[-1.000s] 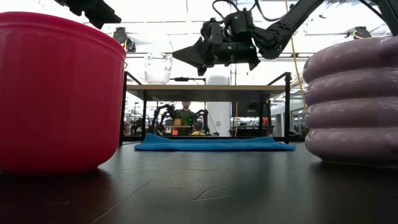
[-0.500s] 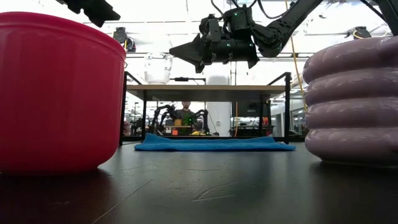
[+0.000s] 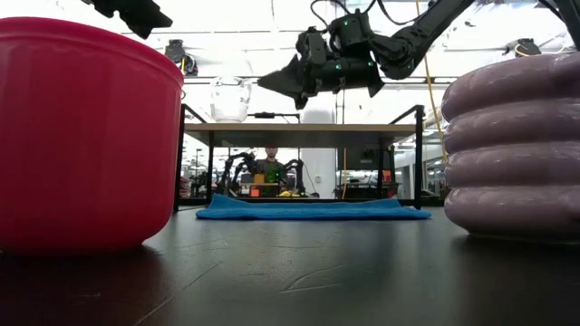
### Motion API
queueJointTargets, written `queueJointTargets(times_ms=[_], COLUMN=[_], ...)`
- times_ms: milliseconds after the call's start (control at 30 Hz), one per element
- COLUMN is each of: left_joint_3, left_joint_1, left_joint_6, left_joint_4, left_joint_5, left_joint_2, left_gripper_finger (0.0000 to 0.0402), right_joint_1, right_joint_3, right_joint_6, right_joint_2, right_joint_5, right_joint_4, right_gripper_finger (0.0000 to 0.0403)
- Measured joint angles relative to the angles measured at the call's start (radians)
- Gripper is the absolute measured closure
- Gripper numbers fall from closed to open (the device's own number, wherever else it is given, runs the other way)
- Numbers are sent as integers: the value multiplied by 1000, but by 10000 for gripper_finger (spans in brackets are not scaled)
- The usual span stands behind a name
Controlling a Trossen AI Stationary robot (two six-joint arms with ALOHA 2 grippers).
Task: Stack small to large cups/mugs on shelf
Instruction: Put the glass mug on the shelf
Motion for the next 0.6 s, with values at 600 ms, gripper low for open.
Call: queueJointTargets(times_ms=[600], left_joint_3=[0], left_joint_1=[-3], left_joint_6=[-3], left_joint_4=[0], left_joint_5=[-18], left_joint_2=[0], left_gripper_finger=[229], right_joint_1=[23], right_joint_3=[1], right_joint_6=[2], right_joint_2=[24], right_joint_5=[5], right_joint_4=[65], right_gripper_finger=[403])
